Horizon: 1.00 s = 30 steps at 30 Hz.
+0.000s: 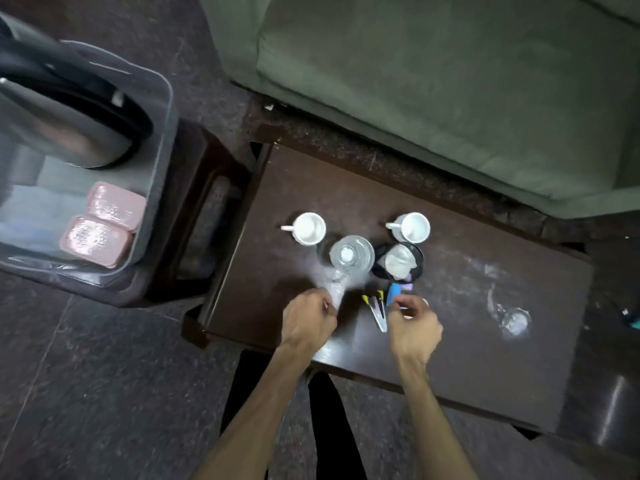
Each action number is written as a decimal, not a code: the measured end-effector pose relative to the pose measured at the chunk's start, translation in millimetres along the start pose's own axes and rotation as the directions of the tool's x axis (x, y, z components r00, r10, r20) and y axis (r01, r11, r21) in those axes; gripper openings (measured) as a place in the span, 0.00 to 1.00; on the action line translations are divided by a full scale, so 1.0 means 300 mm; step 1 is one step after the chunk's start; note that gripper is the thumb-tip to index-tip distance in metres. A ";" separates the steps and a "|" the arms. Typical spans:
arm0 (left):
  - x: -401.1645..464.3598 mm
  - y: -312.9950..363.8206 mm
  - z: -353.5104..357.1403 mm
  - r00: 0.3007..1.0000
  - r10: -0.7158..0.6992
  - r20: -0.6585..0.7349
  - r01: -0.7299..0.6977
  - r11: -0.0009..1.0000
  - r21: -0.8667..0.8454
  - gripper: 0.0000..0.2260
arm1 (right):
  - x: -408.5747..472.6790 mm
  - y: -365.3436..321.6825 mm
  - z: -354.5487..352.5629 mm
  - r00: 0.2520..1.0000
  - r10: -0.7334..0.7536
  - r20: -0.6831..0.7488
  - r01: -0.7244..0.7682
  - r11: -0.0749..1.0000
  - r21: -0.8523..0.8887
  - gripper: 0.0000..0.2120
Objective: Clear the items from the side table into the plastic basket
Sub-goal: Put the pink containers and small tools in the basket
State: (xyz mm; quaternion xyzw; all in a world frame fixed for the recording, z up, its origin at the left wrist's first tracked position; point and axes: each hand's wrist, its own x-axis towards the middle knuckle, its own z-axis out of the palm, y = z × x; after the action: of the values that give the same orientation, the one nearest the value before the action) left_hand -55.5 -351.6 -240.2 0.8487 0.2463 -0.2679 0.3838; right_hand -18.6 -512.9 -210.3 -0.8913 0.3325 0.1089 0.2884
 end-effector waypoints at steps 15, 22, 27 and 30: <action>-0.068 0.265 0.447 0.995 -0.092 0.043 0.094 0.995 -0.038 0.07 | 0.274 0.329 -0.147 0.952 0.123 0.280 -0.067 0.977 -0.203 0.15; -0.059 0.235 0.472 0.970 -0.222 -0.101 0.213 0.972 -0.095 0.11 | 0.299 0.373 -0.205 0.958 0.246 0.149 -0.242 0.969 -0.047 0.12; 0.019 0.262 0.471 0.938 -0.303 -0.170 0.283 0.950 -0.130 0.28 | 0.302 0.395 -0.251 0.963 0.230 0.143 -0.237 0.971 0.034 0.09; 0.058 0.267 0.480 0.934 -0.322 -0.153 0.310 0.946 -0.097 0.36 | 0.295 0.385 -0.263 0.967 0.200 0.157 -0.211 0.976 0.056 0.08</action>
State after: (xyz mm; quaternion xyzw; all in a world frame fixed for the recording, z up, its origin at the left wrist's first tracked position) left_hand -31.0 -507.4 -290.8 0.8034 0.4201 -0.2451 0.3436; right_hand -27.4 -676.9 -231.7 -0.8304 0.4039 0.1932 0.3316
